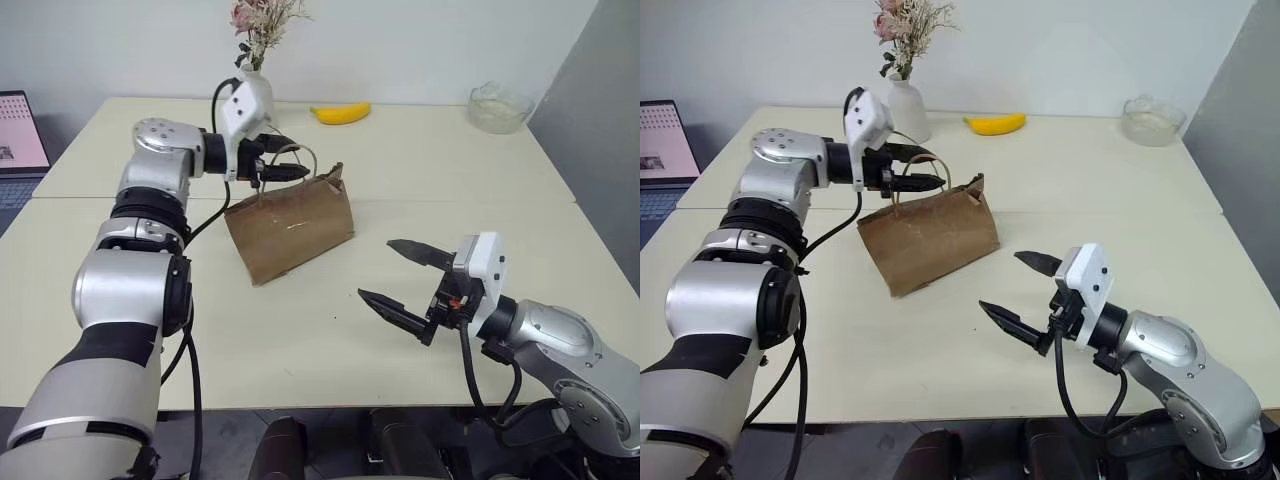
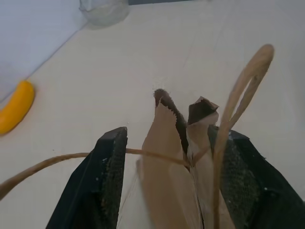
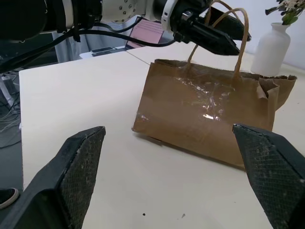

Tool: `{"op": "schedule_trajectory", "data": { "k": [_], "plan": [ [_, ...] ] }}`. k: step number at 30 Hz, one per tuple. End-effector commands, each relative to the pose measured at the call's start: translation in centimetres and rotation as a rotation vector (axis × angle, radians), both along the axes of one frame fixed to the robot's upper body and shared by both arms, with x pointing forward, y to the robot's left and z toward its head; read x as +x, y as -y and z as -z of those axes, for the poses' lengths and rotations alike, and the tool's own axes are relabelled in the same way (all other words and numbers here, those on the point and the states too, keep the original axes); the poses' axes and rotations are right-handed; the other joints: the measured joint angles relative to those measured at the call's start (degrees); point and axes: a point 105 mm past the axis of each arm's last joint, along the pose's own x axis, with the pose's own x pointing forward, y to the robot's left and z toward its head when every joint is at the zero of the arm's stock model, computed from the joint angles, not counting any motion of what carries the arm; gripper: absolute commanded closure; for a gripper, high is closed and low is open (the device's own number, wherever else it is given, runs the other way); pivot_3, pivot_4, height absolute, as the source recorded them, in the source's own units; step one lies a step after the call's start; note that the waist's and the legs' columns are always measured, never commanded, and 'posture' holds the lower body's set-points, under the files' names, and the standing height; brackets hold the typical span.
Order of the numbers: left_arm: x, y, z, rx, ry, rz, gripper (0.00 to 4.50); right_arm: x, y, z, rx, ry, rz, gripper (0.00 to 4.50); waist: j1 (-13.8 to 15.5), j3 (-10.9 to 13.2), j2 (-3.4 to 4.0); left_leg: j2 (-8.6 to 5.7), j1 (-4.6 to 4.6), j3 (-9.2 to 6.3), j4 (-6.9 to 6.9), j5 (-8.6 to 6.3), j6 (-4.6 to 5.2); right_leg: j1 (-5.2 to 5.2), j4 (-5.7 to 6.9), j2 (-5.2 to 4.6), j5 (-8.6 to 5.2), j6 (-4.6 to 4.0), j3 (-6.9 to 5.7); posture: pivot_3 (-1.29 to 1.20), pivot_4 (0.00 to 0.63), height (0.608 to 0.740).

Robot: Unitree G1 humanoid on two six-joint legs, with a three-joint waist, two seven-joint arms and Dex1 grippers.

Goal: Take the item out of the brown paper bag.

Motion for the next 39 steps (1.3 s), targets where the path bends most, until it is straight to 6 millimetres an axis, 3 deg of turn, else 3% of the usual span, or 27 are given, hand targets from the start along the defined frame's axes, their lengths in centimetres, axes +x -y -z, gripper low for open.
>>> {"op": "schedule_trajectory", "data": {
  "k": [1, 6, 10, 16, 21, 29, 35, 39],
  "plan": [
    [-0.5, -1.3, -2.2, -0.085, 0.046, -0.025, 1.72, -0.3, -0.4, -0.6, 0.001, 0.039, -0.042, 0.00, 0.08, 0.00, 0.00, -0.01, -0.01, -0.01, 0.01, 0.00, 0.00, 0.01, 0.00, 0.00, 0.00, 0.00, -0.03, 0.00, 0.150, 0.740],
    [-1.7, -2.6, -2.2, -0.177, 0.005, -0.044, 1.72, 0.0, -0.6, -0.4, -0.013, 0.043, -0.076, 0.00, 0.07, -0.01, 0.00, 0.00, 0.01, -0.09, 0.07, 0.00, 0.00, 0.01, 0.03, -0.03, 0.00, 0.00, 0.03, 0.00, 0.150, 0.740],
    [-3.5, -3.8, -0.4, -0.112, -0.068, -0.032, 1.72, 0.4, -1.0, -0.6, -0.016, 0.049, -0.114, 0.00, 0.02, -0.01, 0.00, 0.03, 0.02, -0.17, 0.18, 0.00, -0.01, 0.01, 0.16, -0.05, 0.00, 0.00, 0.05, 0.00, 0.150, 0.740],
    [-4.4, -5.5, -0.2, -0.078, -0.113, -0.061, 1.72, 0.5, -1.4, -0.5, -0.017, 0.050, -0.143, 0.00, 0.10, -0.01, 0.00, 0.04, 0.01, -0.25, 0.54, 0.00, 0.00, -0.03, 0.58, -0.03, -0.01, -0.02, -0.02, 0.00, 0.150, 0.740],
    [-4.8, -5.2, 1.8, -0.030, -0.182, -0.039, 1.72, 0.3, -1.8, -0.5, -0.015, 0.050, -0.161, 0.00, 0.14, -0.03, -0.01, -0.04, 0.07, -0.18, 0.67, 0.00, 0.00, 0.01, 0.73, -0.04, -0.01, -0.02, 0.07, 0.00, 0.150, 0.740],
    [-3.7, -4.0, 3.2, 0.030, -0.187, -0.043, 1.72, 0.3, -1.9, -0.6, -0.013, 0.058, -0.168, 0.00, 0.21, -0.05, -0.05, -0.02, 0.02, -0.22, 0.70, 0.00, 0.00, -0.02, 0.73, -0.03, -0.01, -0.02, 0.03, 0.00, 0.150, 0.740],
    [-3.3, -5.2, 1.0, -0.043, -0.078, -0.113, 1.72, -0.2, -2.0, -0.5, -0.015, 0.059, -0.164, 0.00, 0.19, -0.05, -0.05, 0.01, 0.02, -0.22, 0.70, 0.00, 0.00, -0.03, 0.73, -0.03, -0.01, -0.02, 0.04, 0.00, 0.150, 0.740],
    [-5.1, -5.9, -1.2, -0.192, -0.016, -0.154, 1.72, -0.5, -1.9, -0.2, -0.015, 0.054, -0.159, 0.00, -0.08, -0.05, -0.05, 0.11, 0.01, -0.22, 0.70, 0.00, 0.00, -0.05, 0.73, -0.10, -0.01, -0.02, 0.07, 0.00, 0.150, 0.740]
  ]
}}
